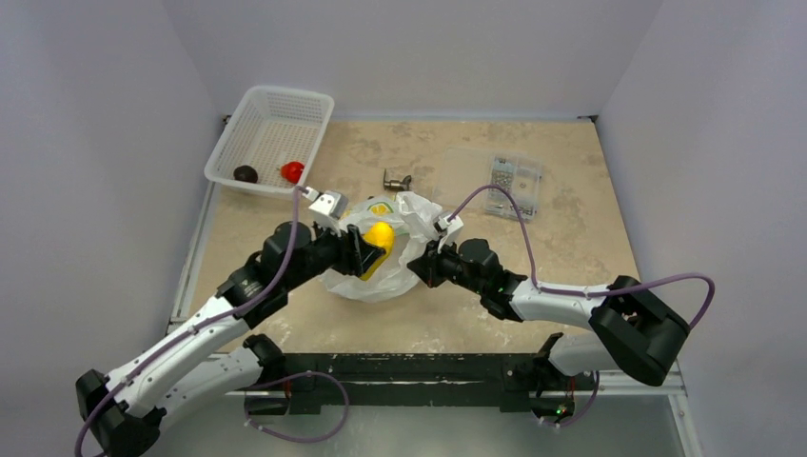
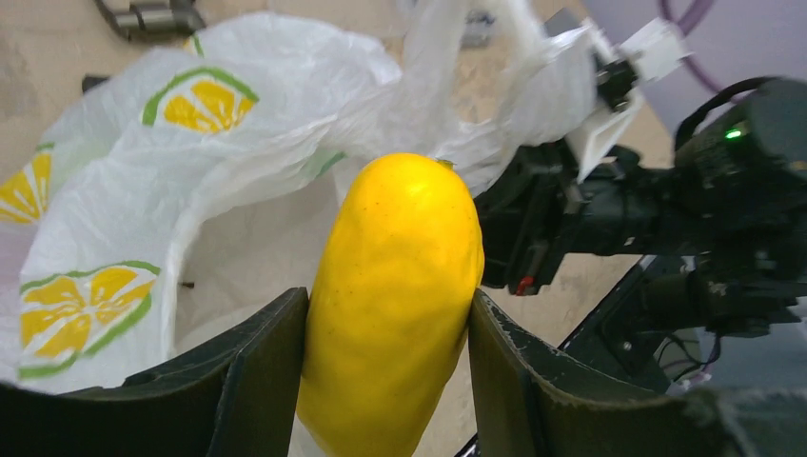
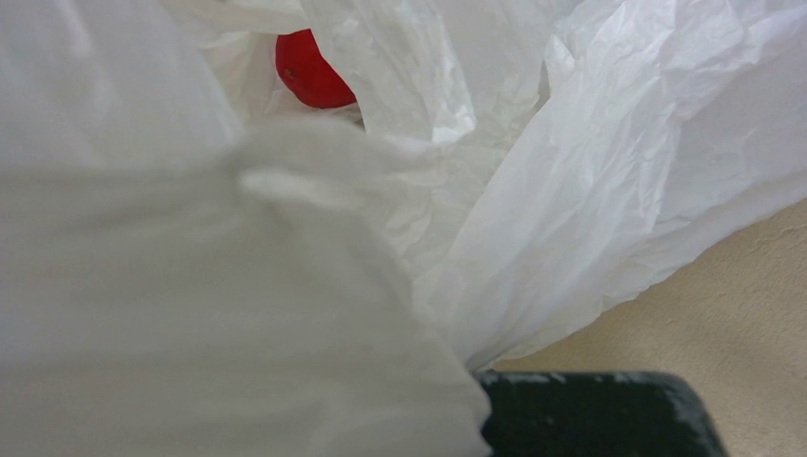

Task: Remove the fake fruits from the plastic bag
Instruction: Take out the fake fruit from the plastic bag, then place the fake fruit in the bin.

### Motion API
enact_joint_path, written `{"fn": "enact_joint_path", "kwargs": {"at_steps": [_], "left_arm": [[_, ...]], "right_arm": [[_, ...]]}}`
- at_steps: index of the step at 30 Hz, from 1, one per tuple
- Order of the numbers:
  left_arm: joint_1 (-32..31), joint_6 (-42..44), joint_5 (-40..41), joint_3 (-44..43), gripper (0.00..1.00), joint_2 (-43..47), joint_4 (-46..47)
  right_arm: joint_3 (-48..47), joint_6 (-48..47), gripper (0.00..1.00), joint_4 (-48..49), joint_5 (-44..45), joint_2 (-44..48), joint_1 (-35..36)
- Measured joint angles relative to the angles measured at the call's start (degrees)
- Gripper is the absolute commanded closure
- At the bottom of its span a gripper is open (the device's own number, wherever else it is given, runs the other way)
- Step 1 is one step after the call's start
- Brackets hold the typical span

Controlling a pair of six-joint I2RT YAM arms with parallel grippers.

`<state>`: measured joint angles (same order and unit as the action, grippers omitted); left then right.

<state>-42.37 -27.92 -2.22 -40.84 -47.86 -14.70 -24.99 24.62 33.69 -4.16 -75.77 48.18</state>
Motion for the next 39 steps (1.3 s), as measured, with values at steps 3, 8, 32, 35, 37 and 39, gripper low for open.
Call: {"fn": "enact_joint_path", "kwargs": {"at_steps": [3, 8, 32, 35, 37, 39], "left_arm": [[0.0, 0.0, 0.7, 1.2, 1.0, 5.9, 4.0], [0.4, 0.5, 6.5, 0.4, 1.0, 6.9, 8.8], [37.8, 9.2, 23.7, -38.9, 1.0, -48.9, 1.6], [39.0, 11.2, 24.3, -45.0, 0.94, -56.3, -0.9], [39.8, 11.7, 23.6, -47.6, 0.82, -59.6, -3.5], [40.5, 12.0, 23.4, -50.0, 0.69, -62.2, -6.4]], "right_arm": [[0.0, 0.0, 1.0, -0.1, 0.1, 0.0, 0.0], [0.0, 0.0, 1.0, -0.2, 0.1, 0.0, 0.0], [-0.4, 0.0, 1.0, -0.2, -0.3, -1.9, 0.0], [-0.4, 0.0, 1.0, -0.2, -0.3, -1.9, 0.0], [-0.4, 0.0, 1.0, -0.2, -0.4, -1.9, 0.0], [-0.4, 0.0, 1.0, -0.2, -0.6, -1.9, 0.0]]}}
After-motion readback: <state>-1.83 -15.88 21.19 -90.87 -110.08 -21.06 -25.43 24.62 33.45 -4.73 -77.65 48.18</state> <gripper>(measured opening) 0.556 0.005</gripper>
